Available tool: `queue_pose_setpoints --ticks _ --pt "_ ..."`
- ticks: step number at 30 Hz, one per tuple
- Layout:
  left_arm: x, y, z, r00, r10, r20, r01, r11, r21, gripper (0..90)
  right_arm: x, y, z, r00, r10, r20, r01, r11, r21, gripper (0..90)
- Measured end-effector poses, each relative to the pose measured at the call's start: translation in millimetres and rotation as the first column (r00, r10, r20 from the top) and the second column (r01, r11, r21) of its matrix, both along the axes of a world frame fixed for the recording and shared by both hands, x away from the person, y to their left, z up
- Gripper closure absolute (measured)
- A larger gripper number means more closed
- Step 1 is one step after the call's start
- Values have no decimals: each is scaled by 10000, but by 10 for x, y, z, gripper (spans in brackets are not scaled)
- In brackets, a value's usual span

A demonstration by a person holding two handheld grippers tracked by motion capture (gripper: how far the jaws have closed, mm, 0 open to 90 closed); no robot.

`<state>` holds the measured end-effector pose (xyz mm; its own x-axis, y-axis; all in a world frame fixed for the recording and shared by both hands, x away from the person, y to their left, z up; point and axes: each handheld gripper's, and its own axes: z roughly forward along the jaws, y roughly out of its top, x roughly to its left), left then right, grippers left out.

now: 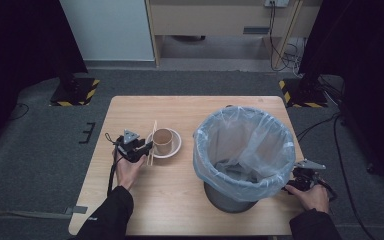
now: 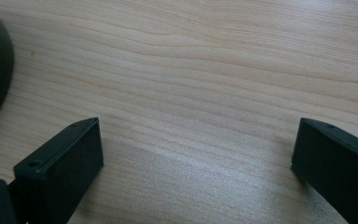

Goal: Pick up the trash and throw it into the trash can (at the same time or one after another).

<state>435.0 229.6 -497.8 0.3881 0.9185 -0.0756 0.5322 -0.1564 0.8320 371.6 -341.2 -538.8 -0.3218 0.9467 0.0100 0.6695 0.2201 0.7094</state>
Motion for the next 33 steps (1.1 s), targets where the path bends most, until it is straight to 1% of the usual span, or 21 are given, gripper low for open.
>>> queue_pose_setpoints --ticks 5,8,13,14,16,18,22,24,25,27,29,33 --pt "37 -21 -23 9999 42 -149 -39 9998 204 628 -1 -2 1 10000 12 2 -12 10000 -9 22" --pt "47 -18 -22 9998 67 -180 -64 9998 197 641 -1 -3 1 10000 15 3 -15 10000 -10 22" --pt "74 -13 -42 9993 128 -358 -123 9998 135 699 -1 -3 1 10000 15 3 -15 10000 -12 22" --pt "78 -16 -46 9992 130 -388 -123 9998 176 707 -1 -3 1 10000 13 3 -13 10000 -11 23" --pt "86 -26 -49 9991 102 -401 -93 9997 234 742 -1 -3 1 10000 14 3 -14 10000 -12 23" --pt "88 -32 -50 9992 123 -372 -115 9997 210 752 -1 -3 1 10000 13 3 -13 10000 -11 23" --pt "92 -33 -51 9989 118 -451 -107 9996 244 823 -1 -3 1 10000 15 3 -15 10000 -12 23" --pt "95 -28 -59 9980 143 -619 -129 9997 229 831 -1 -3 1 10000 12 2 -12 10000 -11 23" --pt "96 -18 -63 9973 127 -724 -113 9997 196 854 -1 -3 1 10000 13 1 -13 10000 -9 23" --pt "94 -17 -58 9973 114 -723 -104 9998 145 855 -1 -2 1 10000 11 2 -11 10000 -10 23" --pt "86 -28 -43 9980 -24 -629 28 10000 64 856 -1 -3 1 10000 14 3 -14 10000 -13 23" --pt "82 -31 -42 9975 -79 -700 87 9999 118 857 -1 -3 1 10000 13 2 -13 10000 -12 23"
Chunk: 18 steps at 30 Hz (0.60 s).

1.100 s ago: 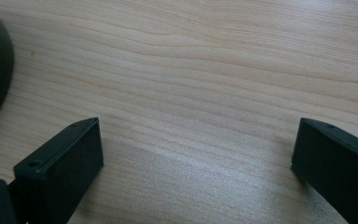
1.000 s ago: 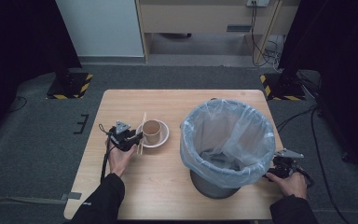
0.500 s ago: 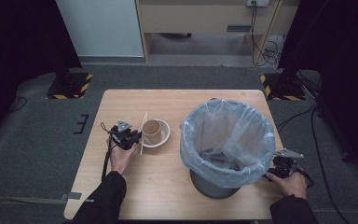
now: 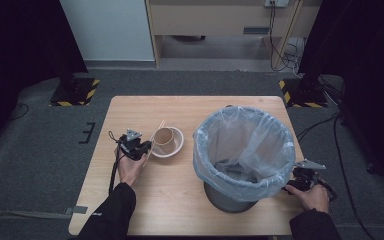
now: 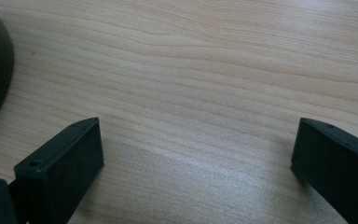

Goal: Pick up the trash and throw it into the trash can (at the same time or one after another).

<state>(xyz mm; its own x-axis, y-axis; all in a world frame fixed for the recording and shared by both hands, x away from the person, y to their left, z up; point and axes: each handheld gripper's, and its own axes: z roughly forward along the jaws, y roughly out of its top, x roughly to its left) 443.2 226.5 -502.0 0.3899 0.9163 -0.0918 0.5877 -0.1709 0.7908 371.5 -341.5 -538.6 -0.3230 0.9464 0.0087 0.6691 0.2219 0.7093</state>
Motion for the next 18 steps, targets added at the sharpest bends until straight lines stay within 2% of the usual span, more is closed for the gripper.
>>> queue_pose_setpoints --ticks 11,17,18 --pt "-40 -13 89 9994 -127 337 146 9983 -561 857 0 0 0 10000 2 2 -2 10000 1 23" --pt "-68 -7 182 9973 -130 719 195 9957 -904 857 0 0 0 10000 2 1 -2 10000 1 23" --pt "-81 8 220 9958 -103 914 188 9955 -927 857 0 0 0 10000 1 3 -1 10000 2 23"
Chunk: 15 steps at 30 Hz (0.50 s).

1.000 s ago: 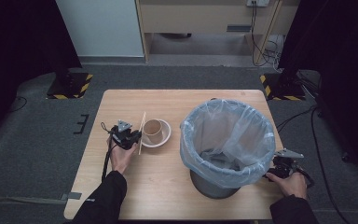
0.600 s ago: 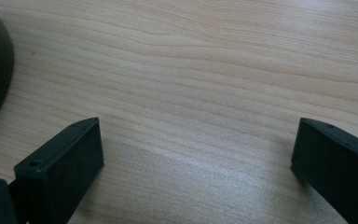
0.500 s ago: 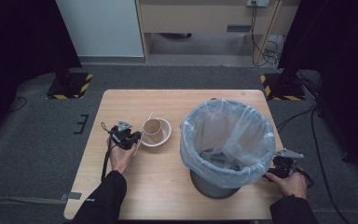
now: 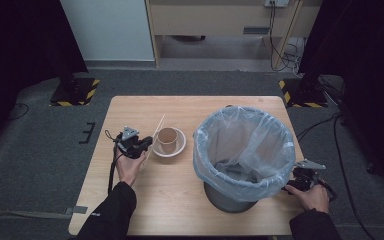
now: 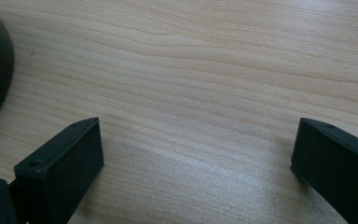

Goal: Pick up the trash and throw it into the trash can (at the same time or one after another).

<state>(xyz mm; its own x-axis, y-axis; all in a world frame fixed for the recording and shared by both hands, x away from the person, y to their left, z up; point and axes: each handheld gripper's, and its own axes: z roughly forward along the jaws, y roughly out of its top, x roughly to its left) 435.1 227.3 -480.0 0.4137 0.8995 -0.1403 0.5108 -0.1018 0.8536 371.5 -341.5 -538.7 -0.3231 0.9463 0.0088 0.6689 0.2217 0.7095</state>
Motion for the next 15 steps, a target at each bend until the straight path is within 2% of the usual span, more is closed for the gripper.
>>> queue_pose_setpoints --ticks 3,9,11,12,14,15 --pt "-13 25 48 9999 37 134 -35 9999 -156 857 0 0 0 10000 0 0 0 10000 -1 23" --pt "-64 117 222 9971 142 742 -107 9988 -482 858 0 0 0 10000 0 1 0 10000 -2 23" --pt "-85 150 287 9953 184 953 -128 9981 -596 857 0 0 0 10000 1 3 -1 10000 -3 23" --pt "-110 184 362 9923 230 1214 -143 9973 -717 857 0 0 0 10000 0 2 0 10000 -4 23" --pt "-124 202 401 9907 254 1336 -147 9967 -802 857 0 0 0 10000 0 2 0 10000 -4 23" --pt "-149 235 478 9867 306 1597 -153 9953 -958 857 0 0 0 10000 0 2 0 10000 -2 23"
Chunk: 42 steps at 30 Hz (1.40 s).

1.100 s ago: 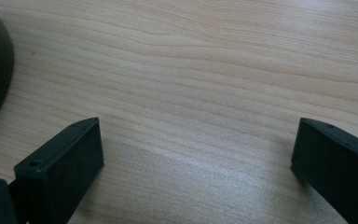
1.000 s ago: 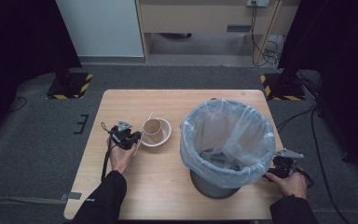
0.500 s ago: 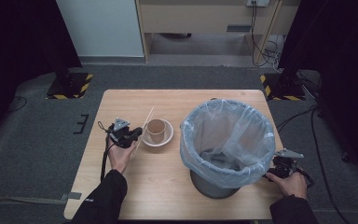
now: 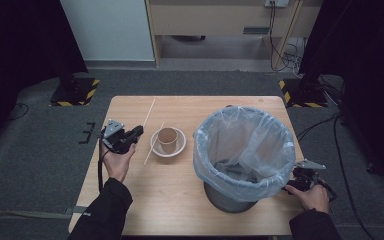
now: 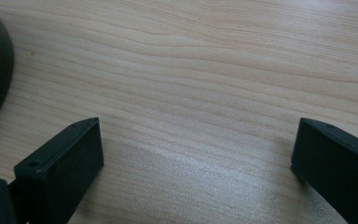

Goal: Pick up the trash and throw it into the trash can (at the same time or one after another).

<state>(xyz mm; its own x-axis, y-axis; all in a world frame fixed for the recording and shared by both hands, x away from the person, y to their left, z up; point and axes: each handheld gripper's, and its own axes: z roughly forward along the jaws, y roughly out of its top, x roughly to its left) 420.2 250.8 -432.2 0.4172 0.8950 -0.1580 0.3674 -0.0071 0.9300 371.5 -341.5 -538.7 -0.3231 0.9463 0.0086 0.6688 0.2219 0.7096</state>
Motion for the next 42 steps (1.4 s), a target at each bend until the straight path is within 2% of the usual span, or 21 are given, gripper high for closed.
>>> queue_pose_setpoints --ticks 7,8,10,15,18,19,26,31,34,35,37,42 --pt "-61 72 202 9982 22 600 7 9989 -469 857 0 0 0 10000 -1 2 1 10000 -1 23" --pt "-85 86 263 9965 21 837 28 9983 -580 857 0 0 0 10000 -1 1 1 10000 0 23" --pt "-95 90 292 9958 9 918 50 9979 -647 857 0 0 0 10000 -3 -2 3 10000 1 23" --pt "-161 91 451 9896 -107 1432 247 9950 -966 857 0 0 0 10000 0 2 0 10000 -3 23" --pt "-181 83 498 9872 -173 1586 337 9942 -1017 857 0 0 0 10000 -1 1 1 10000 -3 23" --pt "-203 73 544 9845 -236 1739 431 9931 -1094 857 0 0 0 10000 1 0 -1 10000 -3 23" --pt "-268 41 673 9765 -402 2117 675 9901 -1233 857 0 0 0 10000 1 3 -1 10000 -5 23" --pt "-346 11 815 9647 -591 2566 990 9844 -1457 857 0 0 0 10000 1 2 -1 10000 -5 22" --pt "-370 -8 860 9616 -687 2657 1110 9828 -1475 857 0 0 0 10000 -1 1 1 10000 -3 23" --pt "-397 -32 904 9565 -779 2811 1246 9805 -1521 857 0 1 0 10000 -2 -1 2 10000 -4 22" --pt "-411 -47 925 9542 -829 2873 1319 9790 -1555 857 0 1 0 10000 -3 0 3 10000 -3 22" --pt "-475 -139 1025 9426 -1165 3129 1721 9726 -1561 857 0 2 -1 10000 -6 -3 6 10000 3 22"
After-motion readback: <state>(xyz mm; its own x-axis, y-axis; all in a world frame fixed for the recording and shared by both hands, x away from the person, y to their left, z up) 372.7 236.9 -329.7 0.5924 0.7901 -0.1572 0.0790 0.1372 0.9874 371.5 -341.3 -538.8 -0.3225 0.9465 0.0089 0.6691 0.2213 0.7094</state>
